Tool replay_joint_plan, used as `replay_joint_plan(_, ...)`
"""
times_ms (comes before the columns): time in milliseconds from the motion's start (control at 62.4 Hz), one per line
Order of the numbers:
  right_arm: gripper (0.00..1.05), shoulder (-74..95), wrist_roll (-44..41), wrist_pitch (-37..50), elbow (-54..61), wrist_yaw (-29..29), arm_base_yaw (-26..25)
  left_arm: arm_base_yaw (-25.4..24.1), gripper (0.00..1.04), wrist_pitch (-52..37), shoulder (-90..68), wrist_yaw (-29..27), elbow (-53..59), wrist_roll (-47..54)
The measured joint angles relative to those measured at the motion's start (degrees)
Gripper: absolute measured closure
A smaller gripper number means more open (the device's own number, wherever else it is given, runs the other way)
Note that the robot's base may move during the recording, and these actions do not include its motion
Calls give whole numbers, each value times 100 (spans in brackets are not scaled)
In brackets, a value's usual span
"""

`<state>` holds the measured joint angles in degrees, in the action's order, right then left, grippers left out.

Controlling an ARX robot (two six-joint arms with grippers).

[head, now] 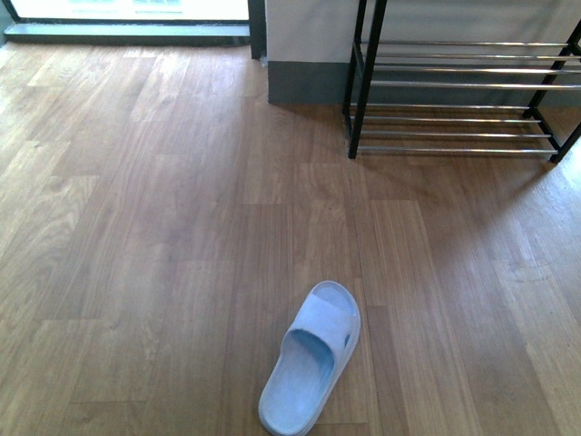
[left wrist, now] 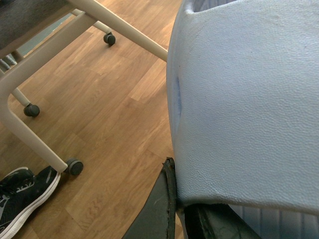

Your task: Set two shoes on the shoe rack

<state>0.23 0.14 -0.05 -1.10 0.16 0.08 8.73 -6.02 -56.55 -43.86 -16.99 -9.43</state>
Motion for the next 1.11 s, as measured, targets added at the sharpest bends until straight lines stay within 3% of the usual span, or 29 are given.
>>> replay_joint_plan(272, 9, 0, -4, 0, 0, -50, -2, -26, 103, 0, 11, -59, 0, -15)
replay_joint_plan(320, 9, 111, -232, 46, 0, -636, -192, -26, 103, 0, 11, -61, 0, -15)
replay_joint_plan(336, 9, 197, -487, 37, -4, -1204, -321, -26, 103, 0, 11, -52, 0, -15)
replay_joint_plan(368, 9, 398, -811, 9, -4, -1801, -422, -20, 103, 0, 13, -48, 0, -15)
replay_joint_plan(432, 9, 1119, -1300, 90, -7, -2367, -186, -20, 103, 0, 13, -26, 0, -15)
replay_joint_plan(481, 9, 1834, -1373, 588, -7, -1985, 166, -22, 103, 0, 13, -31, 0, -15)
replay_joint_plan(625, 9, 5080, -1405, 3268, -66, -531, 1093, -15, 103, 0, 15, -7, 0, -15)
replay_joint_plan(721, 9, 7490, -1322, 5060, -466, -31, 1410, -15, 103, 0, 15, -15, 0, -15)
replay_joint_plan(817, 9, 9641, -1134, 6280, -1071, 151, 1609, -15, 103, 0, 15, -11, 0, -15)
replay_joint_plan(961, 9, 12117, -940, 6876, -1816, 306, 1884, -15, 103, 0, 15, -11, 0, -15)
replay_joint_plan(1105, 9, 13674, -741, 6854, -2500, 417, 2026, -15, 103, 0, 15, -11, 0, -15)
